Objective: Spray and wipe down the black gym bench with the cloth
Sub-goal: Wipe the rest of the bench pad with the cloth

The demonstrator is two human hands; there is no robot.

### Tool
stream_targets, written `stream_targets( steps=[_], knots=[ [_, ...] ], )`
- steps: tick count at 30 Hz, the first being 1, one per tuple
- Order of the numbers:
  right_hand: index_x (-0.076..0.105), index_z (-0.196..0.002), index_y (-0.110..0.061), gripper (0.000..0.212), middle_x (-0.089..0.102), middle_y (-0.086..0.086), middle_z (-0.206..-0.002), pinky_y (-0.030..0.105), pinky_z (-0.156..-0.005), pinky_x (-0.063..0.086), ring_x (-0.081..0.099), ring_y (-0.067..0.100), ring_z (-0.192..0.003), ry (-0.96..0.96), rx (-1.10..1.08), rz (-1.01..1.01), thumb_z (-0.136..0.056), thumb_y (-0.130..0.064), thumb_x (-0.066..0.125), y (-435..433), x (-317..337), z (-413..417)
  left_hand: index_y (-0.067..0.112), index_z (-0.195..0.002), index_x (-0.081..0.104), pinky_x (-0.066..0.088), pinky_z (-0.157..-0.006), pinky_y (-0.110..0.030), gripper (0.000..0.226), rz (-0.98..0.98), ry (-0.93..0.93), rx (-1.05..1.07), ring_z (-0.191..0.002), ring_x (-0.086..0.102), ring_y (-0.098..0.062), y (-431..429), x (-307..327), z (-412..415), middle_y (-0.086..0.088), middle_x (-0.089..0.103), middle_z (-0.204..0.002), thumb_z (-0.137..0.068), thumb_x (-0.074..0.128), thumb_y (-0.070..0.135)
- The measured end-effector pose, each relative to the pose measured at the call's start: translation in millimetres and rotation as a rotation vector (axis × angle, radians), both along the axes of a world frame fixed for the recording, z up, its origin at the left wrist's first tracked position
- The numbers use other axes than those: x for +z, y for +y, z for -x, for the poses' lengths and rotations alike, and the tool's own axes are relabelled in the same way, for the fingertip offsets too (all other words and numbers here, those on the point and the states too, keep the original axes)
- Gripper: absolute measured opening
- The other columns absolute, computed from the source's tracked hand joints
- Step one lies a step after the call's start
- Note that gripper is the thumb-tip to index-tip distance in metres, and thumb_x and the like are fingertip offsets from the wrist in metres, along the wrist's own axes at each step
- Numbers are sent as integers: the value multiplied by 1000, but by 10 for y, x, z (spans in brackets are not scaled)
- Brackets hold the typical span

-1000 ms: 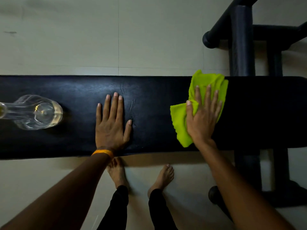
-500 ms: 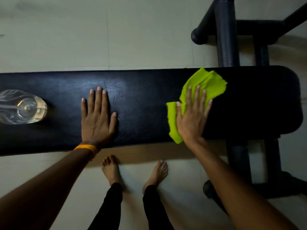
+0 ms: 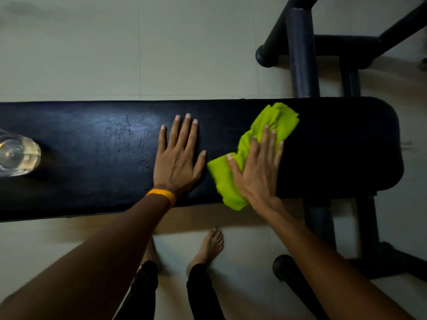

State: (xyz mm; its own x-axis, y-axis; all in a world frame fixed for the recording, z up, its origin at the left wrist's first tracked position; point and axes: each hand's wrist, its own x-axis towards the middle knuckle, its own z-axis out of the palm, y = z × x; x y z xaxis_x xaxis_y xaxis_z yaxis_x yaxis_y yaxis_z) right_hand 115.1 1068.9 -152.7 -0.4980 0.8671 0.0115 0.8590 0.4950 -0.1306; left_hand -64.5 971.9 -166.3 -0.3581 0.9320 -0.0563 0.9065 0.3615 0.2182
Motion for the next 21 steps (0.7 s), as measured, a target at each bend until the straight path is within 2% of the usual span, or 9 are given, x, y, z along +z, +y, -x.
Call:
stream_targets(
  steps=[3, 6, 9, 11, 14, 17, 19, 21],
  knots=[
    [48, -128, 0, 70, 15, 27, -165, 55, -125, 14, 15, 38, -155, 57, 150, 20, -96, -62, 47, 182, -15, -11, 10, -161, 18, 8, -126, -55, 73, -2, 21, -2, -158, 6, -28, -14, -18, 19, -10, 12, -170, -101, 34, 48],
    [41, -139, -2, 60, 21, 23, -165, 52, -124, 20, 23, 36, -153, 82, 210, 4, -102, -49, 43, 635, -47, -24, 11, -162, 14, 7, -126, -55, 73, 26, 33, -7, -158, 4, -28, -1, -24, 7, -10, 9, -171, -101, 31, 49],
    [35, -155, -12, 58, 30, 17, -163, 53, -123, 22, 26, 35, -152, 74, 78, -20, -105, -41, 35, 879, -41, 59, 12, -162, 12, 7, -126, -56, 74, 36, 42, -7, -158, 1, -28, 6, -22, 3, -10, 6, -171, -102, 29, 49],
    [39, -154, -14, 55, 33, 17, -162, 54, -123, 22, 27, 36, -151, 87, 25, -63, -105, -39, 36, 679, -36, 199, 12, -162, 12, 7, -127, -55, 74, 33, 41, -4, -158, 1, -28, 13, -20, 8, -9, 7, -171, -101, 29, 49],
    [42, -153, -15, 53, 33, 13, -163, 51, -124, 21, 27, 35, -152, 107, 285, -21, -106, -38, 39, 211, -71, 236, 13, -162, 14, 8, -127, -55, 74, 18, 38, 1, -158, 3, -28, 7, -19, 6, -8, 9, -171, -100, 30, 49],
    [47, -150, -13, 48, 40, 12, -159, 51, -121, 30, 35, 33, -149, 118, 504, -43, -108, -34, 38, 325, -113, 33, 12, -162, 16, 9, -127, -54, 73, 9, 39, 8, -158, 5, -28, -1, -26, 17, -8, 11, -171, -100, 32, 48],
    [51, -147, -9, 45, 44, 15, -156, 52, -118, 34, 39, 34, -146, 140, 427, -84, -107, -29, 42, 562, -151, -132, 12, -162, 16, 9, -127, -54, 73, 15, 43, 4, -158, 5, -28, 5, -24, 18, -9, 10, -171, -100, 32, 48],
    [50, -147, -8, 45, 43, 15, -157, 53, -119, 31, 37, 33, -147, 156, 193, -88, -108, -29, 40, 631, -124, -256, 12, -162, 14, 9, -127, -55, 73, 12, 38, 5, -158, 4, -28, 6, -22, 16, -9, 9, -171, -100, 31, 47]
  ],
)
